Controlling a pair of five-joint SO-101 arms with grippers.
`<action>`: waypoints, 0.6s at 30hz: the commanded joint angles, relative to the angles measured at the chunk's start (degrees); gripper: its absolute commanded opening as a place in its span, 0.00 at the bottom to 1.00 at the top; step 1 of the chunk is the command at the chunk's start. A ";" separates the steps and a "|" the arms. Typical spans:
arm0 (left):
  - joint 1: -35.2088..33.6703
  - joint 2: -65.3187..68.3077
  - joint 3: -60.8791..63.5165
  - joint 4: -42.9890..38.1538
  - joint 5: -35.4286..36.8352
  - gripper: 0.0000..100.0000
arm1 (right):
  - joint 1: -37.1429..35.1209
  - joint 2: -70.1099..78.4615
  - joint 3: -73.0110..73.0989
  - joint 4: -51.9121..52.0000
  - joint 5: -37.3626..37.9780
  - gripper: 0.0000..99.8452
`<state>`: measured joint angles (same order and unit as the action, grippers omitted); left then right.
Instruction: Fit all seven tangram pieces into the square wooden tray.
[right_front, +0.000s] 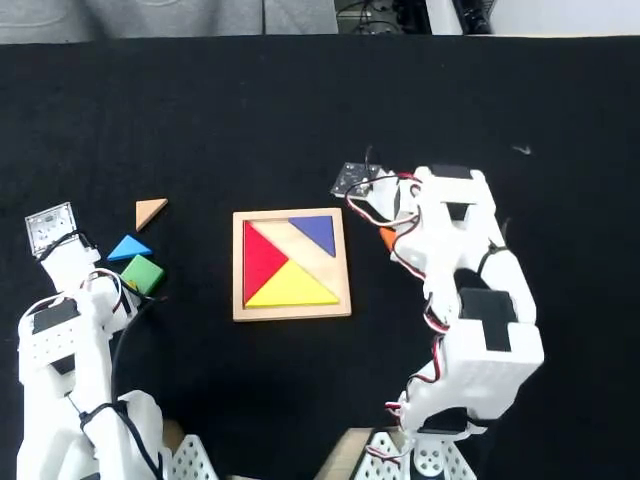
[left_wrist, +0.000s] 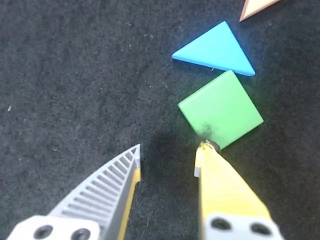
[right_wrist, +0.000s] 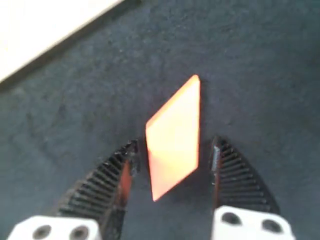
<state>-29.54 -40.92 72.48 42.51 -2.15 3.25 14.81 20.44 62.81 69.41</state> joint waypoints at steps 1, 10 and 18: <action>-0.04 -1.05 -0.22 -0.88 -0.35 0.18 | 0.88 1.01 -1.19 -3.34 0.88 0.15; 0.04 -1.05 -0.22 -0.88 -0.35 0.18 | 0.70 1.45 -4.97 -0.79 -3.78 0.09; 0.04 -1.05 -0.22 -0.88 -0.35 0.18 | -1.67 1.98 -17.98 14.59 -42.55 0.01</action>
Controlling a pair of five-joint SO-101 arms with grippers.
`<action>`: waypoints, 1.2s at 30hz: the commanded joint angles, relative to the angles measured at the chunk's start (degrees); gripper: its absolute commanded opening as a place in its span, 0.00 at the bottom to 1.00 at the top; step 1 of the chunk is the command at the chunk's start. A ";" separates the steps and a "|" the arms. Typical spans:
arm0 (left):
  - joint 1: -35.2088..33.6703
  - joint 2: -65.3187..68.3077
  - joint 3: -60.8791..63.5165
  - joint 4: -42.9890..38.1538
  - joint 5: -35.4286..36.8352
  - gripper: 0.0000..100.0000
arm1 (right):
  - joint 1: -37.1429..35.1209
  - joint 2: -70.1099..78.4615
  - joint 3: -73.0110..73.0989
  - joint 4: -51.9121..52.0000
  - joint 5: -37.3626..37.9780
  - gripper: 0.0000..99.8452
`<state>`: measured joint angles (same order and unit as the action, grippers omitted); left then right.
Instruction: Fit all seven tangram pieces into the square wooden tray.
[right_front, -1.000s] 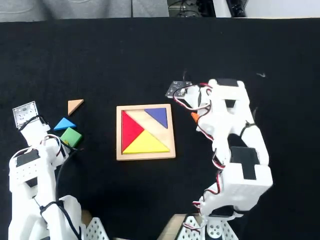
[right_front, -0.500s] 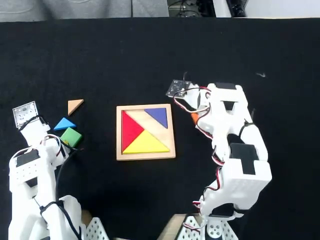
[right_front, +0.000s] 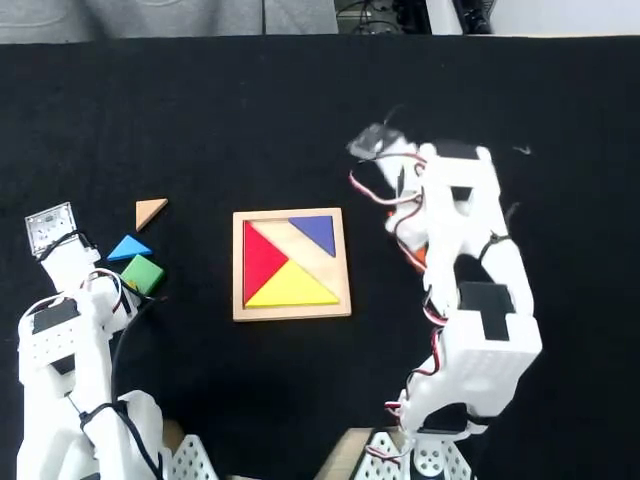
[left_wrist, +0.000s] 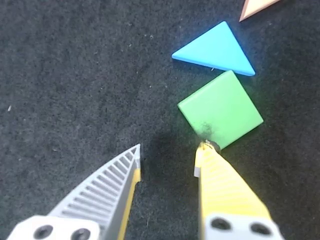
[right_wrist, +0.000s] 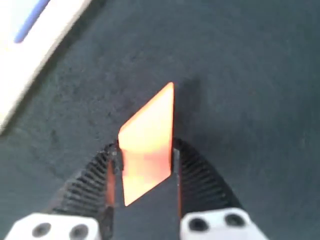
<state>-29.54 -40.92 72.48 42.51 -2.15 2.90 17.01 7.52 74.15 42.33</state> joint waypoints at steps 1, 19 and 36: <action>0.04 -1.05 -0.22 -0.88 -0.35 0.18 | -1.14 -0.22 -5.41 3.16 -20.04 0.01; -0.22 -1.05 -0.22 -0.88 -0.35 0.18 | -1.58 2.07 -6.29 1.41 -21.01 0.21; -0.31 -1.05 -0.22 -0.79 -0.35 0.18 | -5.80 2.59 -4.26 0.35 -14.68 0.22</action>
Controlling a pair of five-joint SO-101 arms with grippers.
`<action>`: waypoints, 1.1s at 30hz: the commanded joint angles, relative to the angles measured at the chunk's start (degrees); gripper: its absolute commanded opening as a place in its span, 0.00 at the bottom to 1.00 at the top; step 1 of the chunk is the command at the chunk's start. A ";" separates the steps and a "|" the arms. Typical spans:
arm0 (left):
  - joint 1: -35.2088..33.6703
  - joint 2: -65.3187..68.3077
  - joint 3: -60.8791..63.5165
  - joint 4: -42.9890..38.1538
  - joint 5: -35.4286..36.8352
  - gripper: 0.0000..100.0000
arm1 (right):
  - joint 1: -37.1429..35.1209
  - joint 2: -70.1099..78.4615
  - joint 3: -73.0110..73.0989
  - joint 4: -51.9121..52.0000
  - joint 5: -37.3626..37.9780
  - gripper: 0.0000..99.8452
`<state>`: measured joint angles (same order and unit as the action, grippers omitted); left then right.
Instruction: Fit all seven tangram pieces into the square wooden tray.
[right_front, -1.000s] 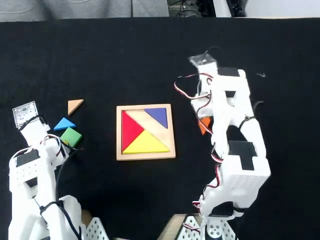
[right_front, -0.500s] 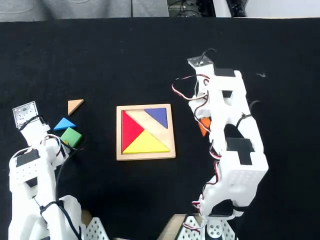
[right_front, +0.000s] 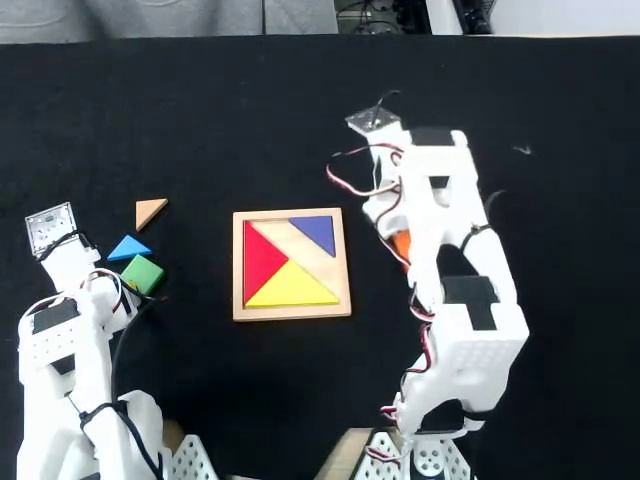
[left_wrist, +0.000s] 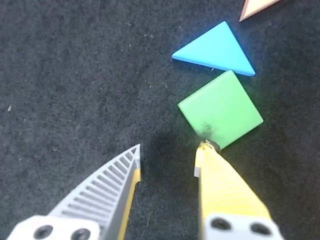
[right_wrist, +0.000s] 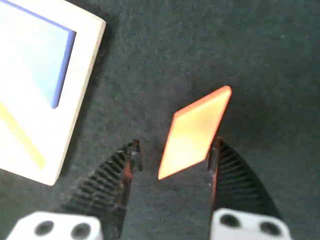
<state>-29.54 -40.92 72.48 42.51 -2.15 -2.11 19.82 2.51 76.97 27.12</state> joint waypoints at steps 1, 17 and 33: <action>-0.31 -1.05 -0.22 -0.79 -0.35 0.18 | -0.70 -0.22 1.45 -3.08 0.53 0.22; -0.31 -1.05 -0.13 -0.79 -0.35 0.18 | 3.34 5.23 5.32 -8.26 3.69 0.18; -0.04 -1.05 -0.13 -0.79 -0.35 0.18 | 8.62 6.11 -3.82 -4.84 6.42 0.18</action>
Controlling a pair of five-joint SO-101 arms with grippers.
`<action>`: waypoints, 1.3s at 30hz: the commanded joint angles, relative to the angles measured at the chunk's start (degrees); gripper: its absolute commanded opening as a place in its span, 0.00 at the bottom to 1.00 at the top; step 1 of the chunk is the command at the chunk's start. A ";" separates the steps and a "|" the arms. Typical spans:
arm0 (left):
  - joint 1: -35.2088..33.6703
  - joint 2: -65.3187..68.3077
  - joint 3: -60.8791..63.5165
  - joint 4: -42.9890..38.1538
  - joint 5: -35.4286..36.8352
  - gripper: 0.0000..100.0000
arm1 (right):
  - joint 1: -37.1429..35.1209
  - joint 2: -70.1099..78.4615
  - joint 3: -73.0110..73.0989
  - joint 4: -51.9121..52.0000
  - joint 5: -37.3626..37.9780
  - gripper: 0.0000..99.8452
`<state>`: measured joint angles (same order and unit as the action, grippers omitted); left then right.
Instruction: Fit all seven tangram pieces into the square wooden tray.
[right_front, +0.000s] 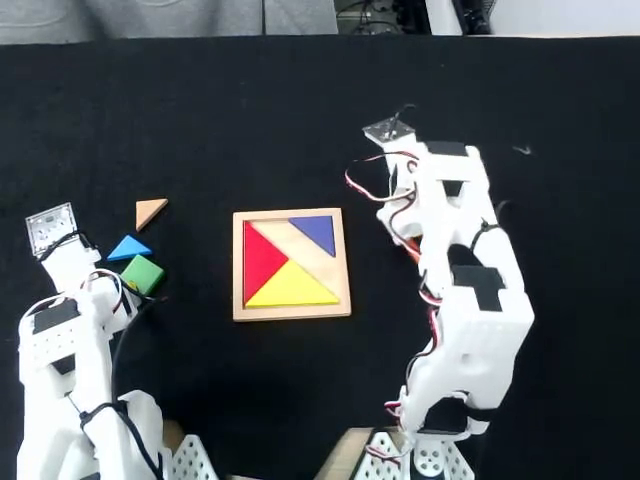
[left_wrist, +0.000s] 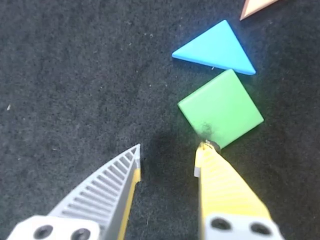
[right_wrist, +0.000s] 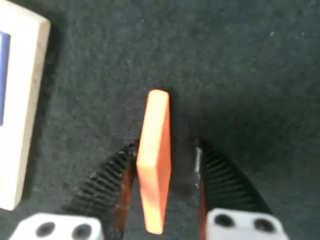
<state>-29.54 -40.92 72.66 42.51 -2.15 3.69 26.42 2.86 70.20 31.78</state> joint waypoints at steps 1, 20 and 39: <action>-0.04 -1.05 -0.31 -0.79 -0.35 0.18 | 2.90 -0.57 -5.67 3.34 1.93 0.18; -0.04 -1.05 -0.31 -0.79 -0.35 0.18 | -0.62 -0.04 -6.73 6.68 -4.57 0.24; -0.04 -1.05 -0.31 -0.79 -0.35 0.18 | 1.85 -0.04 1.27 -3.52 -4.13 0.04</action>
<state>-29.54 -40.92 72.66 42.51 -2.15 5.45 26.51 3.30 66.68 27.47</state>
